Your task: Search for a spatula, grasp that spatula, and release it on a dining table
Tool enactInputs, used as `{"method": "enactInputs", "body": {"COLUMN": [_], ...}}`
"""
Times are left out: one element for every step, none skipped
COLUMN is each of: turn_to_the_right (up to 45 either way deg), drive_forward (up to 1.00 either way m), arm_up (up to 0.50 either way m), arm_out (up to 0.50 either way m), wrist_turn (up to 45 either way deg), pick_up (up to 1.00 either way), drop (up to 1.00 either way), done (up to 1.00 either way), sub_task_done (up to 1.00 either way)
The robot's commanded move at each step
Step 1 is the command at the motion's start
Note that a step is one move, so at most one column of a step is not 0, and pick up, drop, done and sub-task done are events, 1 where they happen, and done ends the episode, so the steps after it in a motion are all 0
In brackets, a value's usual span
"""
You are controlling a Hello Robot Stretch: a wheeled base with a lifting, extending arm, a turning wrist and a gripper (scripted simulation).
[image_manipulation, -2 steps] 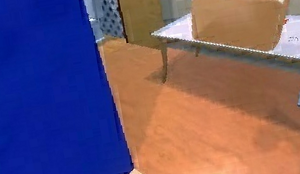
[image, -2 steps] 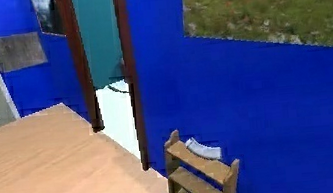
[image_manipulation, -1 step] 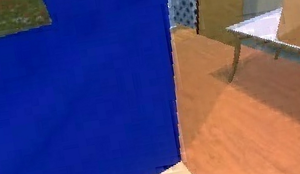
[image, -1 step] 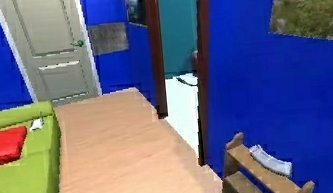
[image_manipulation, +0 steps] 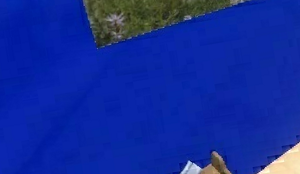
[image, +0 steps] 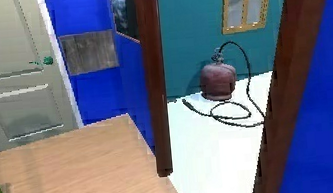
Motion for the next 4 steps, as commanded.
{"method": "enactInputs", "body": {"turn_to_the_right": [-6.0,0.0,-15.0,-3.0], "drive_forward": [0.0,0.1,0.0,0.0], "arm_up": [0.0,0.0,0.0,0.0], "arm_out": [0.0,0.0,0.0,0.0], "wrist_turn": [0.0,0.0,0.0,0.0], "pick_up": [0.0,0.0,0.0,0.0], "drop": [0.0,0.0,0.0,0.0], "done": [0.0,0.0,0.0,0.0], "sub_task_done": [0.0,0.0,0.0,0.0]}}
